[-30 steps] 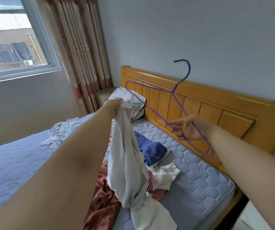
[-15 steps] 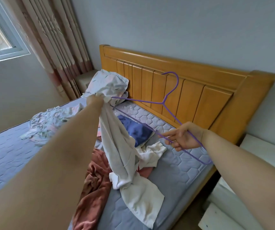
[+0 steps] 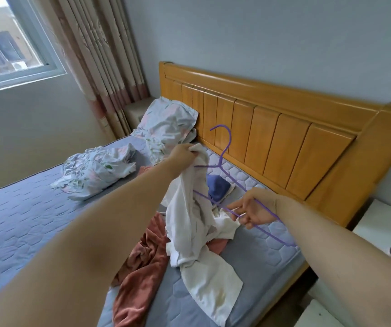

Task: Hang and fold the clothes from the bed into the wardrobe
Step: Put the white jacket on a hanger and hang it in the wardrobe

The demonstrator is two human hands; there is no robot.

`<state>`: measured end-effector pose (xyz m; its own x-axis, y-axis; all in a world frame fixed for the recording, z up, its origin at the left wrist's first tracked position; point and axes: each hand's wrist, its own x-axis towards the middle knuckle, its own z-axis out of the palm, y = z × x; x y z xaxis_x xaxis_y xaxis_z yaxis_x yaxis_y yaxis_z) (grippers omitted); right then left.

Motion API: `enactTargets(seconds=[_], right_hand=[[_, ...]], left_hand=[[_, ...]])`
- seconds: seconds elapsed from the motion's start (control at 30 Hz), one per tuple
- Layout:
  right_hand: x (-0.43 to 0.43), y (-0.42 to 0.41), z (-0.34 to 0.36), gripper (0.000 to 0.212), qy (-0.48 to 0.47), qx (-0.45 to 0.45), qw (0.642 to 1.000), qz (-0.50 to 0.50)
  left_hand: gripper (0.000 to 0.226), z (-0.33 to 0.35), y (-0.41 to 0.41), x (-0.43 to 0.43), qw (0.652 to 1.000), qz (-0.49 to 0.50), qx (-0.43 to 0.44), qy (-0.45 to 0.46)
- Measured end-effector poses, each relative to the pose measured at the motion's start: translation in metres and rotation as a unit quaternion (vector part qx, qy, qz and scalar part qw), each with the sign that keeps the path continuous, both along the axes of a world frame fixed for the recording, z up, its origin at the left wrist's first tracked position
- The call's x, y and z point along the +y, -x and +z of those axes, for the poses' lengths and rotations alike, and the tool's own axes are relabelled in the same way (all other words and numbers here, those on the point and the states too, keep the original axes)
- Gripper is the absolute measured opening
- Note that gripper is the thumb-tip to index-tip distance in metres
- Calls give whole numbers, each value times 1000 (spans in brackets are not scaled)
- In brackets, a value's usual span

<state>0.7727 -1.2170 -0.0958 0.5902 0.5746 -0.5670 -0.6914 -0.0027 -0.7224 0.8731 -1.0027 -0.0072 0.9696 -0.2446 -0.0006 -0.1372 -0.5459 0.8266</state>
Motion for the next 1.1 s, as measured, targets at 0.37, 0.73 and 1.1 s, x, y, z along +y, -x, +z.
enactTargets(seconds=[0.37, 0.73, 1.1], right_hand=[[47, -34, 90, 53, -68, -173, 961, -206], [54, -50, 162, 68, 53, -285, 957, -7], [81, -56, 134, 23, 429, -769, 321, -350]], left_hand=[[25, 95, 12, 19, 983, -74, -168, 26], [61, 121, -3, 79, 812, 27, -472, -341], [9, 119, -11, 100, 897, 41, -357, -257]])
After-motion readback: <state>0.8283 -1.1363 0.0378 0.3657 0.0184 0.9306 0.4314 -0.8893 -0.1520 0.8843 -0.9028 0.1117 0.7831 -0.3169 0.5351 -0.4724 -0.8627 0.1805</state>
